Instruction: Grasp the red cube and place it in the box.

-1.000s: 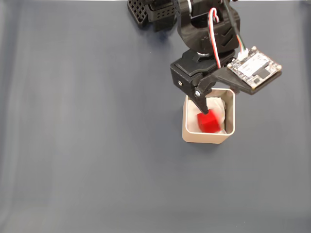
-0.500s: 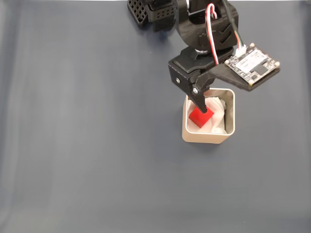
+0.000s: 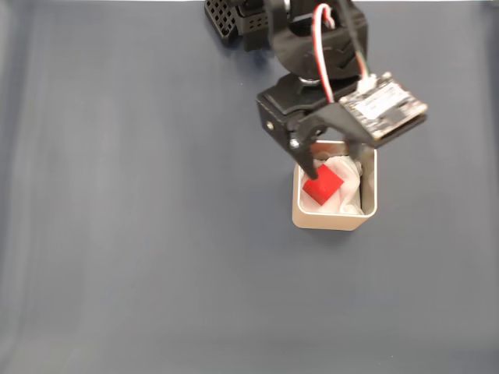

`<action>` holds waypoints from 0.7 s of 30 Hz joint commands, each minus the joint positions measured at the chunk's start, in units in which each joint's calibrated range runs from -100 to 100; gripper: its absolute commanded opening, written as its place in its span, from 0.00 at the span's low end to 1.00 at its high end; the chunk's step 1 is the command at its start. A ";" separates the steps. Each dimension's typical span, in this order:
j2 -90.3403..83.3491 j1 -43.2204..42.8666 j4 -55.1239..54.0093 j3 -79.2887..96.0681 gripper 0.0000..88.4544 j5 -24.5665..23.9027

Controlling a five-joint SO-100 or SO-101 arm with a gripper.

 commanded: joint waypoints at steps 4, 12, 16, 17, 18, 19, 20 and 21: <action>-5.76 5.18 -5.87 4.42 0.00 0.44; -11.24 12.59 -6.04 11.54 0.00 0.29; -14.46 16.00 -6.69 16.20 0.00 -0.49; -15.50 16.72 -7.02 17.66 0.00 -0.54; -16.72 17.43 -7.35 19.39 0.00 -0.49; -18.02 18.07 -7.51 21.22 0.00 -0.34; -19.33 18.57 -7.76 23.04 0.00 -0.29; -20.81 18.92 -8.17 25.05 0.00 -0.29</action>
